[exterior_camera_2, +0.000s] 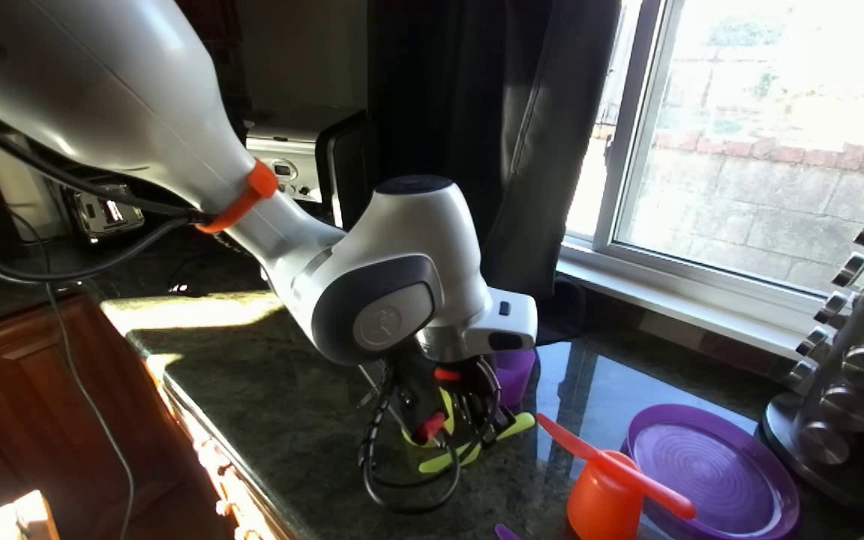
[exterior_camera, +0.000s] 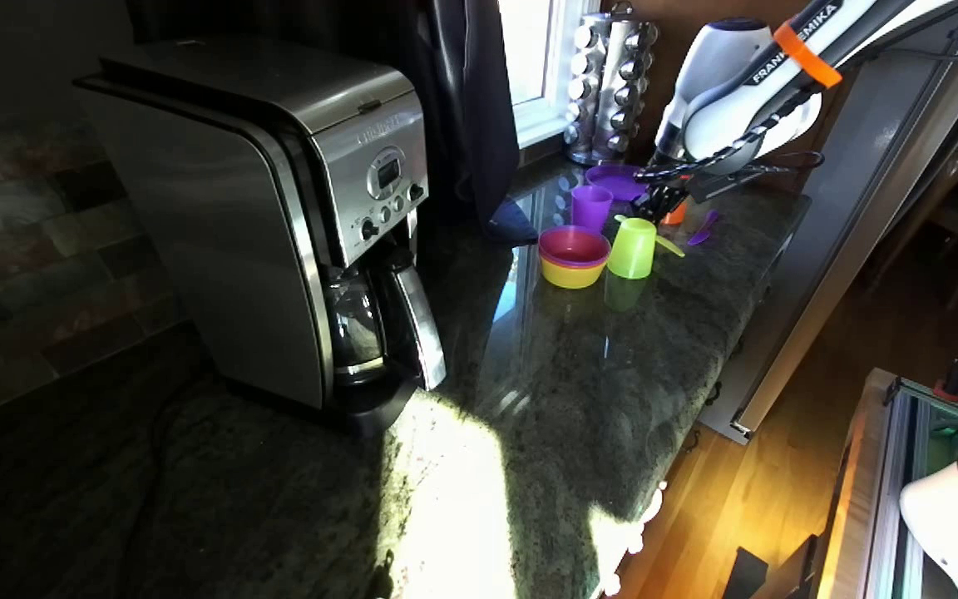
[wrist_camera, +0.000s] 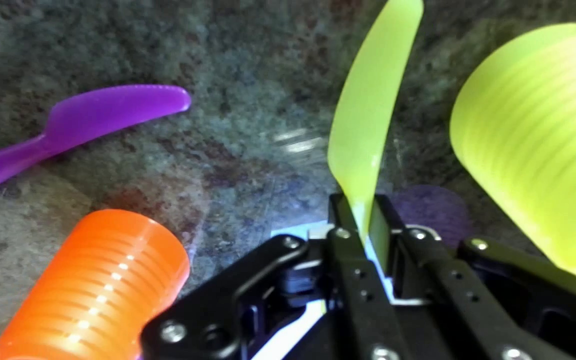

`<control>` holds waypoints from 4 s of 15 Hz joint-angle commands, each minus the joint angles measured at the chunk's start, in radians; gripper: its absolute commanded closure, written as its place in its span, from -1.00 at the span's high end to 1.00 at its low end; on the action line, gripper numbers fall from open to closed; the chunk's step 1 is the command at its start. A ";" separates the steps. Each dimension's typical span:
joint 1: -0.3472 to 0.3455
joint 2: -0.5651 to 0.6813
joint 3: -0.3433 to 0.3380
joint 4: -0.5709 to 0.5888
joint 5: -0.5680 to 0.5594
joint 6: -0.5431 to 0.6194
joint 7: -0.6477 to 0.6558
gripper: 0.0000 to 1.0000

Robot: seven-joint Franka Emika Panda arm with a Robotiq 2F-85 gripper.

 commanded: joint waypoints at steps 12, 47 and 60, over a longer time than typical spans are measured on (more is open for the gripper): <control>-0.055 -0.416 0.024 -0.286 -0.138 -0.022 0.051 -0.93; 0.065 -0.259 0.050 -0.119 0.279 -0.108 -0.165 -0.93; 0.058 -0.231 0.061 -0.106 0.265 -0.090 -0.156 -0.93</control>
